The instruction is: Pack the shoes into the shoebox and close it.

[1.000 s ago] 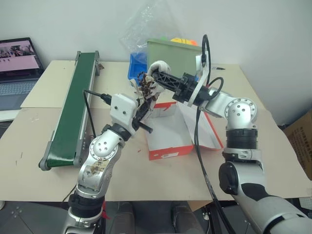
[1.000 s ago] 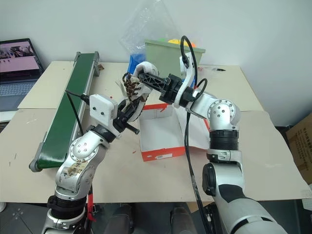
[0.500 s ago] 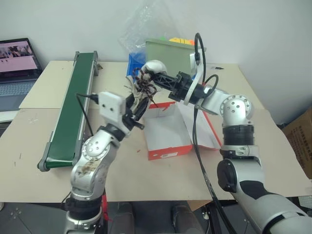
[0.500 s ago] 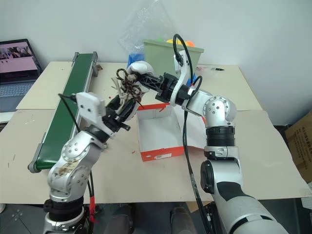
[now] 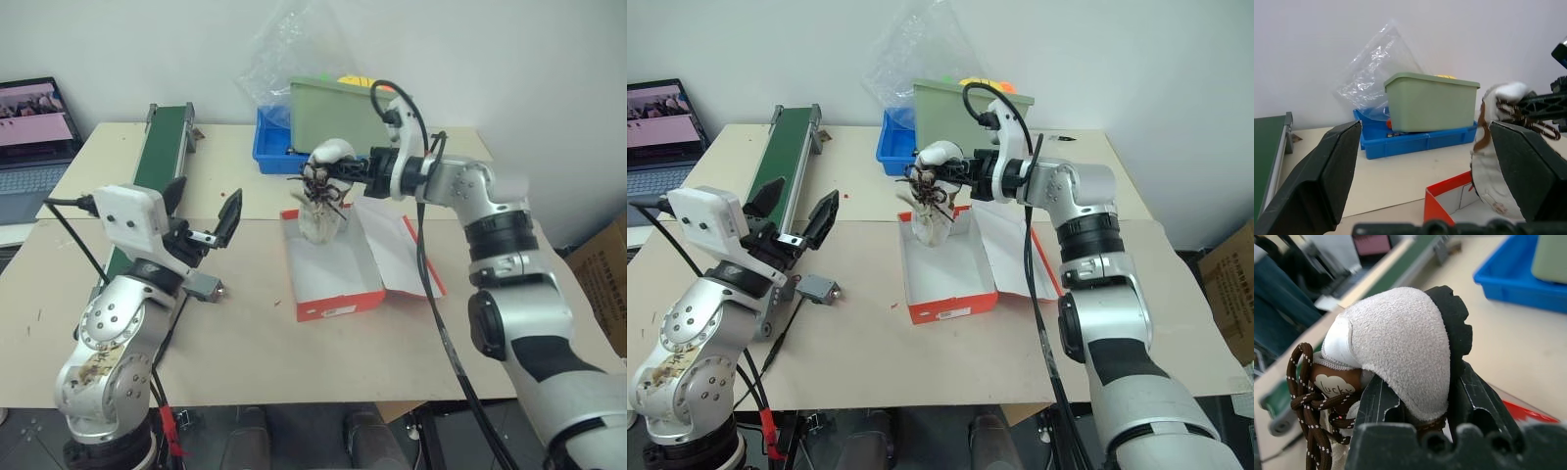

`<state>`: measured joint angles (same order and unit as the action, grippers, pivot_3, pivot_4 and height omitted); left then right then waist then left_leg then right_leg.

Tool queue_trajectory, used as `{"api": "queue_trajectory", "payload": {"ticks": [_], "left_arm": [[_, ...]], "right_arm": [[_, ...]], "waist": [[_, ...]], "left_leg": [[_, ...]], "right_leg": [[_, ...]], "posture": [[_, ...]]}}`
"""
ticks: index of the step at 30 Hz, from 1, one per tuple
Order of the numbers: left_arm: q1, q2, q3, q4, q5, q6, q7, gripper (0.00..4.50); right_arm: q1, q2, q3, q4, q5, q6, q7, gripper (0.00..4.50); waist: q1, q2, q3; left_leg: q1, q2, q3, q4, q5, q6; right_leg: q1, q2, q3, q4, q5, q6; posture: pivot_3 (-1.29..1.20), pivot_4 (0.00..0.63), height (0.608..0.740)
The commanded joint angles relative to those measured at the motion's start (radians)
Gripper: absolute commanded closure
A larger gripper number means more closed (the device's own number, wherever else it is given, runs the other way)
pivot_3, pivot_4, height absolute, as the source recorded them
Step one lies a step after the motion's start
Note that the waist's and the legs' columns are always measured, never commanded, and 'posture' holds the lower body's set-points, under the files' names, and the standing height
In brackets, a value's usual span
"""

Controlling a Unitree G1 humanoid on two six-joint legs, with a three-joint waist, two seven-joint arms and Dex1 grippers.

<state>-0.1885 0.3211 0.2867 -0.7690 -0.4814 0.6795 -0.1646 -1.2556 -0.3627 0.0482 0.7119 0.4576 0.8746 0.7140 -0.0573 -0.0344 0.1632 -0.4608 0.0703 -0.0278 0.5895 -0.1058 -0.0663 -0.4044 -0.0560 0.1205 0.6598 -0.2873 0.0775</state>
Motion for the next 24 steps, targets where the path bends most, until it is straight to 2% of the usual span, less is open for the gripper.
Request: {"api": "queue_trajectory", "payload": {"ticks": [1,9,17,24], "left_arm": [[0.015,-0.019,-0.064,-0.042,0.044,-0.029,0.040,0.05],[0.081,-0.087,-0.182,-0.031,0.129,-0.099,0.088,0.05],[0.125,-0.124,-0.279,-0.012,0.218,-0.160,0.106,0.05],[0.157,-0.144,-0.269,-0.036,0.224,-0.161,0.118,0.05]], "right_arm": [[-0.097,-0.002,0.060,0.015,-0.077,0.012,0.042,3.62],[-0.131,-0.034,0.206,0.038,-0.223,0.158,0.072,3.62],[-0.122,-0.056,0.290,0.167,-0.351,0.119,0.120,3.62],[-0.067,-0.028,0.322,0.236,-0.436,0.058,0.139,3.62]], "waist": [[-0.001,0.001,0.002],[0.007,0.001,0.003],[0.013,0.001,0.003],[0.012,0.002,0.004]], "left_leg": [[0.000,0.000,0.000,0.000,0.000,0.000],[-0.001,0.000,0.000,0.000,0.000,0.000],[-0.001,0.000,0.000,0.000,0.000,0.000],[-0.001,0.000,0.000,0.000,0.000,0.000]], "right_leg": [[0.000,0.000,0.000,0.000,0.000,0.000],[0.000,0.000,0.000,0.000,0.000,0.000],[-0.001,0.000,0.000,-0.001,0.000,0.000],[-0.001,0.000,0.000,0.000,0.000,0.000]], "posture": [[0.00,0.150,0.740],[0.00,0.150,0.740],[0.00,0.150,0.740],[0.00,0.150,0.740]]}}
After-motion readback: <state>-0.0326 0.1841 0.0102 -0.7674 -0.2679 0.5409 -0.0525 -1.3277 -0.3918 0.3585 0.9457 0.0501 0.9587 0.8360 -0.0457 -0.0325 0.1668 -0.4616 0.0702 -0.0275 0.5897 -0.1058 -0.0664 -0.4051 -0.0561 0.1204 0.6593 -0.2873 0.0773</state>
